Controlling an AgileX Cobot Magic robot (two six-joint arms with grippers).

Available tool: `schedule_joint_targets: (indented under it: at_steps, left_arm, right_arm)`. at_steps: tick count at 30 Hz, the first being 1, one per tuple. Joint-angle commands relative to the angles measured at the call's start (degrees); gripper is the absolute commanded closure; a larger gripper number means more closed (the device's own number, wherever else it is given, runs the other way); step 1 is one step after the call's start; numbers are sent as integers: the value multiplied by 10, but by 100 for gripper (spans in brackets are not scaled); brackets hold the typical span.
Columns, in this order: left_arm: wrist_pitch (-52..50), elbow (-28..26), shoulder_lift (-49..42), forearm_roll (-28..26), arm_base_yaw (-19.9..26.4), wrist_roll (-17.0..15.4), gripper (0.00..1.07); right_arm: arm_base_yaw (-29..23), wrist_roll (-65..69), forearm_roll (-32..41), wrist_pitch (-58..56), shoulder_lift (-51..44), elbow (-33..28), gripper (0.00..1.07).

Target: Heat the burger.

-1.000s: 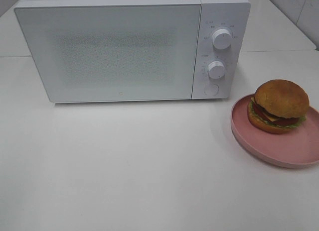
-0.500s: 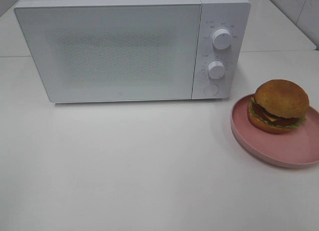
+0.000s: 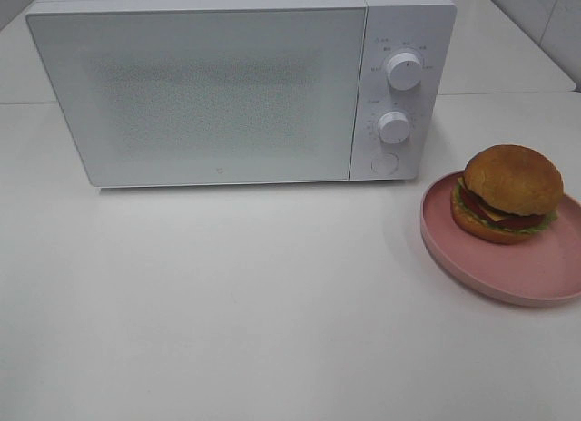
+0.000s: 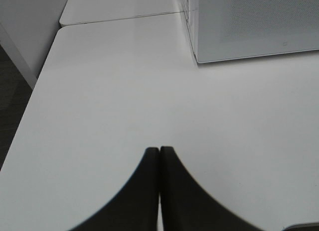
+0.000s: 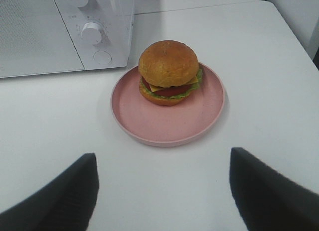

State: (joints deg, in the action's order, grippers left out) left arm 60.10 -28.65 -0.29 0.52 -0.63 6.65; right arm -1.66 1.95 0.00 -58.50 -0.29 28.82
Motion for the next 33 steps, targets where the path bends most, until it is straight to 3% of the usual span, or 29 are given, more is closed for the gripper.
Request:
schedule_joint_targets:
  at_steps: [1,33]
  left_arm:
    - [-9,2,-13,-5,-6,1,106]
    - [-9,2,-13,-5,-6,1,106]
  right_arm:
    - [4,-7,-4,10,-15,-1,38]
    - [4,-7,-4,10,-15,-1,38]
